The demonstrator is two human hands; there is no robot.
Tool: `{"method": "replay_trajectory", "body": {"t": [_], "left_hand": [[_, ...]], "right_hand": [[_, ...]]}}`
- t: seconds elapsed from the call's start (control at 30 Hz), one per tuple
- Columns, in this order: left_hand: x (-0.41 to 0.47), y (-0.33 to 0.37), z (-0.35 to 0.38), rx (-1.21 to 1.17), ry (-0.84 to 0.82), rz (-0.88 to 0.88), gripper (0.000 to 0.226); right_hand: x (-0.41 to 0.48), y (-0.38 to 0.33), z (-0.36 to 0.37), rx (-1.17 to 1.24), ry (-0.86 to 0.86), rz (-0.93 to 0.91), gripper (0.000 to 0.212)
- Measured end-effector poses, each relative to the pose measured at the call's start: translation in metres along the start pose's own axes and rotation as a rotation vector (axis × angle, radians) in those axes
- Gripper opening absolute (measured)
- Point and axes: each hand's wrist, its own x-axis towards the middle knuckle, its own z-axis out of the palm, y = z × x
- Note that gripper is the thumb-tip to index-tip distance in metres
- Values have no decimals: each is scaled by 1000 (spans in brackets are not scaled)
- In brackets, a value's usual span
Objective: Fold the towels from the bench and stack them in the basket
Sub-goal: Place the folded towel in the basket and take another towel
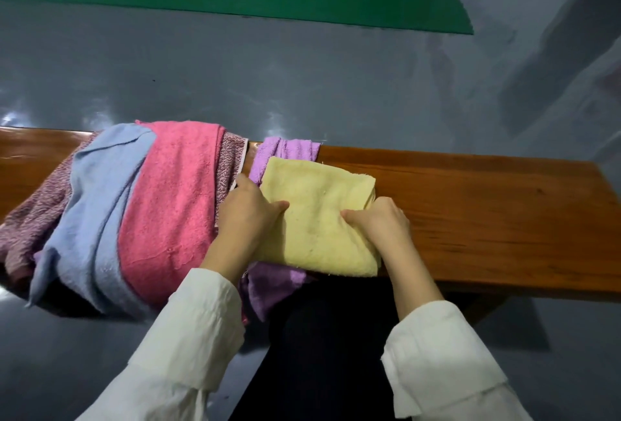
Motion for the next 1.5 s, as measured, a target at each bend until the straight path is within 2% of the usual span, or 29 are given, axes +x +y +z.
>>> {"method": "replay_trajectory", "body": {"t": [0.1,0.17,0.23,0.33,0.43,0.57,0.7,0.93,1.13,1.3,1.4,1.5], "left_hand": [[-7,6,-5,-13,57,-5,64],[-11,7,-8,-14,104,3,65],[-14,8,-8,-67,96,-18,67],[-15,4,-1,-177,-42,-117,69],[-17,2,6,-139,-176,-117,57],[-17,6,4,-266,-137,56,36],[-22,11,-6,-487,-39,183,32],[-51,49,-16,-497,-3,431,13],[-108,113,1,-601,-128,662,9],[-177,182,24,-618,-263,848,8],[-227,217,46,-614,-355,961,17],[-280,246,70,-580,-485,1060,23]], "right_hand": [[-5,3,5,114,54,-177,23],[-9,8,6,343,70,-252,15],[-9,13,6,519,58,-250,12],[-2,23,10,578,-22,-143,22],[2,27,15,553,-55,-140,28],[1,28,12,587,31,-263,16],[-12,30,0,704,130,-359,15],[-52,50,-51,845,256,-485,11],[-100,119,-113,878,495,-484,12],[-146,196,-163,898,705,-359,13],[-185,247,-186,902,866,-300,4],[-224,300,-199,918,1011,-203,7]]}}
